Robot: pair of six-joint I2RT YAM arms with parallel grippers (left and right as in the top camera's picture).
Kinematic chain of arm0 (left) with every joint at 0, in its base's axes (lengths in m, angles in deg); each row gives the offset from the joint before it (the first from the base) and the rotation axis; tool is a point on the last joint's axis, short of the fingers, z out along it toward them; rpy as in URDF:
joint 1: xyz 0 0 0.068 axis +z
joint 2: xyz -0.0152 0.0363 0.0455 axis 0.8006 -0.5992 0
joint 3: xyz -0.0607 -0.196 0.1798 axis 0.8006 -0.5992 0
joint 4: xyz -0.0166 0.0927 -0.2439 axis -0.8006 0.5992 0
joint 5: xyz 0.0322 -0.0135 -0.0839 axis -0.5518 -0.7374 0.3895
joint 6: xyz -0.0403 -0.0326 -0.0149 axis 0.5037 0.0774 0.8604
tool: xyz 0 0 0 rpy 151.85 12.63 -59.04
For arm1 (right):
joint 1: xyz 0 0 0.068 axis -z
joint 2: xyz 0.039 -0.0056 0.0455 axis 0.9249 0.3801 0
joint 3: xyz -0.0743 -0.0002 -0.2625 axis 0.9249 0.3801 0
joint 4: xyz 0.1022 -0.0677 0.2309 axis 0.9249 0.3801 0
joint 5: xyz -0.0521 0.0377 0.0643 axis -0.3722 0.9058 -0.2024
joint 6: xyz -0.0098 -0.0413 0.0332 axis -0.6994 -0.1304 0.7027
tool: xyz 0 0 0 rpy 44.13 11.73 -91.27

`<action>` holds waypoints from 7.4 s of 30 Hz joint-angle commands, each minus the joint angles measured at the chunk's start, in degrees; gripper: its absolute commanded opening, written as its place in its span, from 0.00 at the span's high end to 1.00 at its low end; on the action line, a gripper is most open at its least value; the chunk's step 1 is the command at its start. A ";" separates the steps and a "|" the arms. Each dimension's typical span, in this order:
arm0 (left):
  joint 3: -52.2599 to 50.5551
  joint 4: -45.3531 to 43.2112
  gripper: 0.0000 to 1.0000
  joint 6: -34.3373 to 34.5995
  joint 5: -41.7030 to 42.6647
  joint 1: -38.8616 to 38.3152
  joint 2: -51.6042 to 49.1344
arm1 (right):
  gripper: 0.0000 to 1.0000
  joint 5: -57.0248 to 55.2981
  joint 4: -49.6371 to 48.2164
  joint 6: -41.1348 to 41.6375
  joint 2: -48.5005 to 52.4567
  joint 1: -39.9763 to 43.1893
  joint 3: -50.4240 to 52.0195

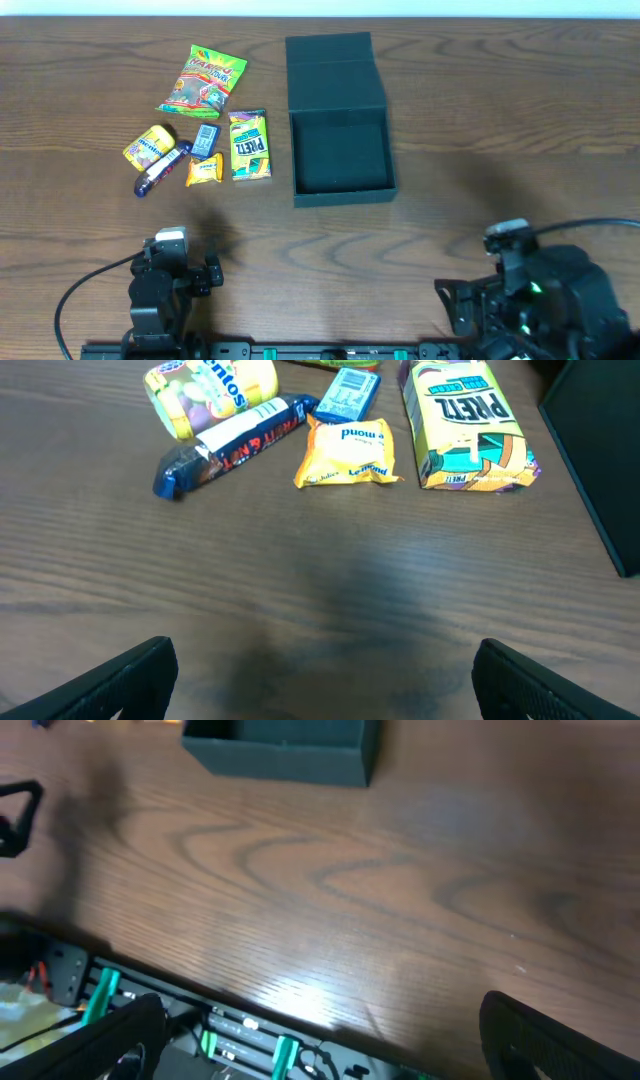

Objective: Pack container

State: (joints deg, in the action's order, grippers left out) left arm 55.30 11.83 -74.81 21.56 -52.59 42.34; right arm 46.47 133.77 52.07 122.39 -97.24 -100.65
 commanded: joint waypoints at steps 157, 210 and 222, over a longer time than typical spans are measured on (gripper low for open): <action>92.21 -10.49 0.94 -2.64 -3.87 -3.61 -120.91 | 0.01 -0.81 1.16 -1.01 -0.24 0.28 -1.92; 75.23 7.13 0.94 39.63 -4.09 -35.36 -107.89 | 0.01 -0.81 1.16 -1.01 -0.24 0.28 -1.92; 77.75 6.82 0.46 38.05 -0.92 -33.48 -107.12 | 0.01 -0.81 1.18 -1.01 -0.24 0.28 -1.92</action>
State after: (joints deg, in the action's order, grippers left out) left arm 130.83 18.87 -36.52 20.59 -86.66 -65.39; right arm 45.88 135.02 51.92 122.15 -97.24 -101.97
